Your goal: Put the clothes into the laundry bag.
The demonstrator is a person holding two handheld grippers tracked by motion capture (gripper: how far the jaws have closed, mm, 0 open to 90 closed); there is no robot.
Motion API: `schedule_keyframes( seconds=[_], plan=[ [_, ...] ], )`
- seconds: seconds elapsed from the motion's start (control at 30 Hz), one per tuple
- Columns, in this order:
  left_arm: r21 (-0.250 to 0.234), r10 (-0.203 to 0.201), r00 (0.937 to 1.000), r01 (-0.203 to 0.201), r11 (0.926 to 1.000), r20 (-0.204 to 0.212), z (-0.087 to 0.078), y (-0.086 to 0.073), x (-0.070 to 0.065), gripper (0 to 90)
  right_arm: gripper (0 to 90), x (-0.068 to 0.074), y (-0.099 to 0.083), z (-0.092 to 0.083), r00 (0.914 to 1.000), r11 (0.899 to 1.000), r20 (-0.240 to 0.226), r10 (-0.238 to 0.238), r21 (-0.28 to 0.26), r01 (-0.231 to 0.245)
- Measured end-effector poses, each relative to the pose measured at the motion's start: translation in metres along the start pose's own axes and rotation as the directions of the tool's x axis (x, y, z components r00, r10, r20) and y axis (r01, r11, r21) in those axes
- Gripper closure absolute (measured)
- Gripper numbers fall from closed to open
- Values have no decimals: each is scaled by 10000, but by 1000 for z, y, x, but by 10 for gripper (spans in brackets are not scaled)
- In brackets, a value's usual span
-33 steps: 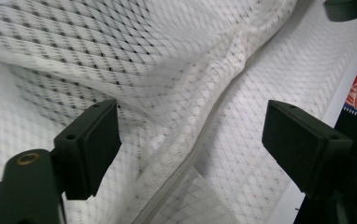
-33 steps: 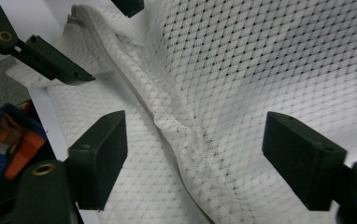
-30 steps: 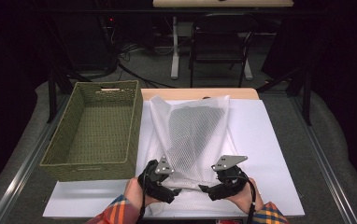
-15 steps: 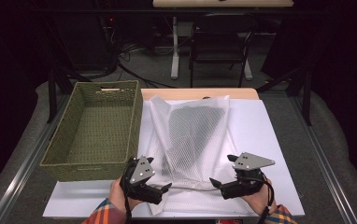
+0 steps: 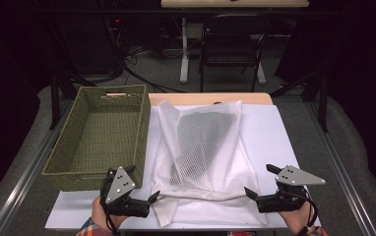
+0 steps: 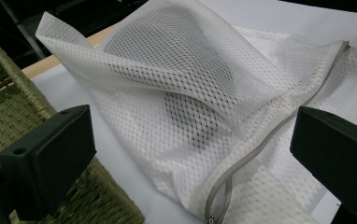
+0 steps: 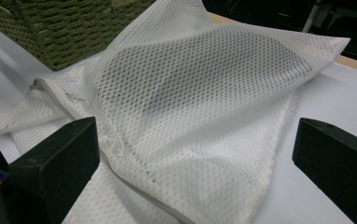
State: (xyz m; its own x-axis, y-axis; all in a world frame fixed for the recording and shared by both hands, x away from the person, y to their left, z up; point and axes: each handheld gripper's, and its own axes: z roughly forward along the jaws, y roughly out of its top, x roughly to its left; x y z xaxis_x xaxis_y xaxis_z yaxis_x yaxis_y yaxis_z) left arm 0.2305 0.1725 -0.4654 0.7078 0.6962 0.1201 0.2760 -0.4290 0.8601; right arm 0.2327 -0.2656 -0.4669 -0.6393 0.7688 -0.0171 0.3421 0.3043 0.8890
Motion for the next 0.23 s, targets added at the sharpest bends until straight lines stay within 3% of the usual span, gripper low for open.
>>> schedule_keyframes(
  seconds=[0.23],
  plan=[
    [114, -119, 9998, 121, 9999, -173, -11, -13, 4, 0, 4, -7, -10, -8, 9998, 9997, 99, 163, 165, -164]
  ],
)
